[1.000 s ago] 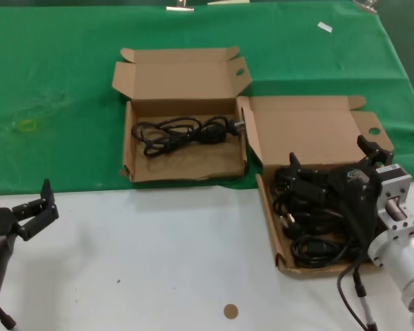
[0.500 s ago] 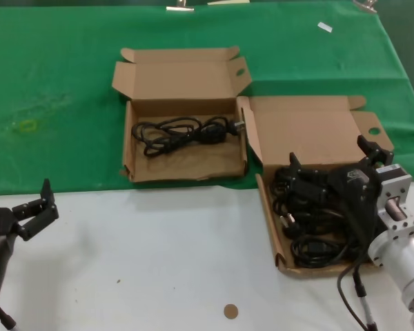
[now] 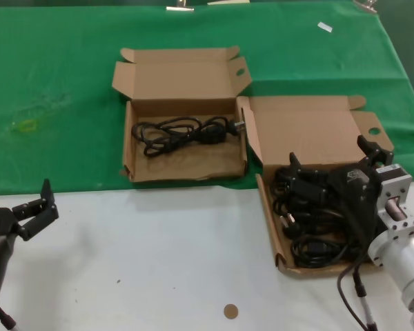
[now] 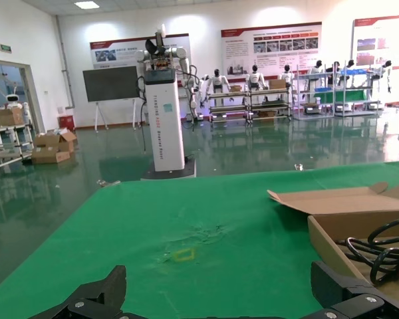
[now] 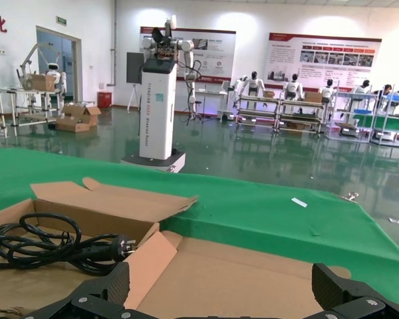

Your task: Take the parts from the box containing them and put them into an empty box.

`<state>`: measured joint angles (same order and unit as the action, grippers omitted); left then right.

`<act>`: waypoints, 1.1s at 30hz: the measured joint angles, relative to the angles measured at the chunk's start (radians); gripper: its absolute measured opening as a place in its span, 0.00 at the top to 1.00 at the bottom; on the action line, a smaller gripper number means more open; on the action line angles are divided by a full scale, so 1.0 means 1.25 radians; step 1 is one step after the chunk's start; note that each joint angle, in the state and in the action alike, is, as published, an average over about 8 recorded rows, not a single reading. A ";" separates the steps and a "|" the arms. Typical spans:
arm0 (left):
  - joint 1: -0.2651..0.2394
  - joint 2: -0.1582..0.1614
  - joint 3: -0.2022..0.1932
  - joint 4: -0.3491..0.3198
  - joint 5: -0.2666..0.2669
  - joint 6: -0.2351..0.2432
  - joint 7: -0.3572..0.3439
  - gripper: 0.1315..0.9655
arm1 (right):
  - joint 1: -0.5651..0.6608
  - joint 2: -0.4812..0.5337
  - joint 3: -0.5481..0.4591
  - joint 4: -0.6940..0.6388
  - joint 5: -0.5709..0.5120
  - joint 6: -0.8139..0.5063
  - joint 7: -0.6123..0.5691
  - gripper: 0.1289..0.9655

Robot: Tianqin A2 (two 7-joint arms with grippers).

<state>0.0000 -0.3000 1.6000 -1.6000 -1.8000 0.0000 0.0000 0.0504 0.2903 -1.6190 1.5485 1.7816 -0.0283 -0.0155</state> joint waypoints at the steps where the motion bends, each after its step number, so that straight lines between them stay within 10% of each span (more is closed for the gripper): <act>1: 0.000 0.000 0.000 0.000 0.000 0.000 0.000 0.00 | 0.000 0.000 0.000 0.000 0.000 0.000 0.000 0.00; 33: 0.000 0.000 0.000 0.000 0.000 0.000 0.000 0.00 | 0.000 0.000 0.000 0.000 0.000 0.000 0.000 0.00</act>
<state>0.0000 -0.3000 1.6000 -1.6000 -1.8000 0.0000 0.0000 0.0504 0.2903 -1.6190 1.5485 1.7816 -0.0283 -0.0155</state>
